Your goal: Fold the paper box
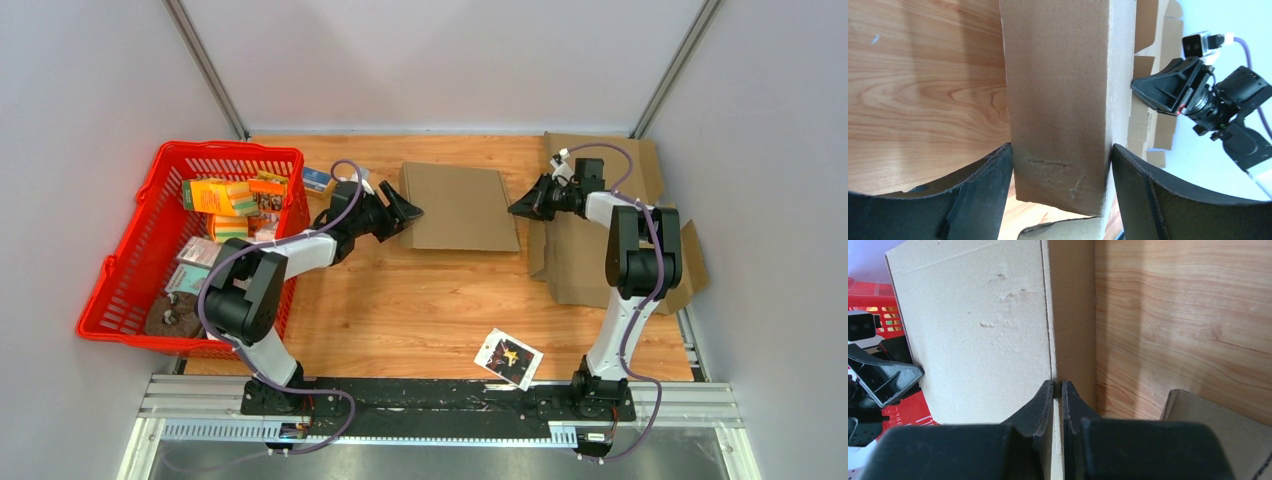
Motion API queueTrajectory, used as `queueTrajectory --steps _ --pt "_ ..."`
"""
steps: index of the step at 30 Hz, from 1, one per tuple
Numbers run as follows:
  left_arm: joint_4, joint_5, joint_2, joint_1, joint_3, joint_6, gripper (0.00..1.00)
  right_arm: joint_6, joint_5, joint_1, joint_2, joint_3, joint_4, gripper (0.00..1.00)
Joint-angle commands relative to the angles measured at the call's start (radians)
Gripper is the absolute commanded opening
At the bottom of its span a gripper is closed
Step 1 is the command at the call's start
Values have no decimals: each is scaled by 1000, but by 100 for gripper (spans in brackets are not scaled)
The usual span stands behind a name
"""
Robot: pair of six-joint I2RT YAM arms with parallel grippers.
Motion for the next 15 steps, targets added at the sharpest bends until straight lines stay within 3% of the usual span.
queueTrajectory --steps 1,8,10,12,15 --pt "140 59 48 -1 -8 -97 79 -29 125 -29 44 -40 -25 7" --pt "246 111 79 -3 -3 -173 79 -14 106 -23 32 -52 -3 8" --pt "250 117 70 -3 -4 -186 67 -10 99 -8 13 -52 -12 15" --pt "237 117 59 -4 -9 -200 57 -7 108 6 -40 -52 -51 34" --pt "137 119 23 -1 5 -200 54 -24 206 23 -174 -56 -153 60"
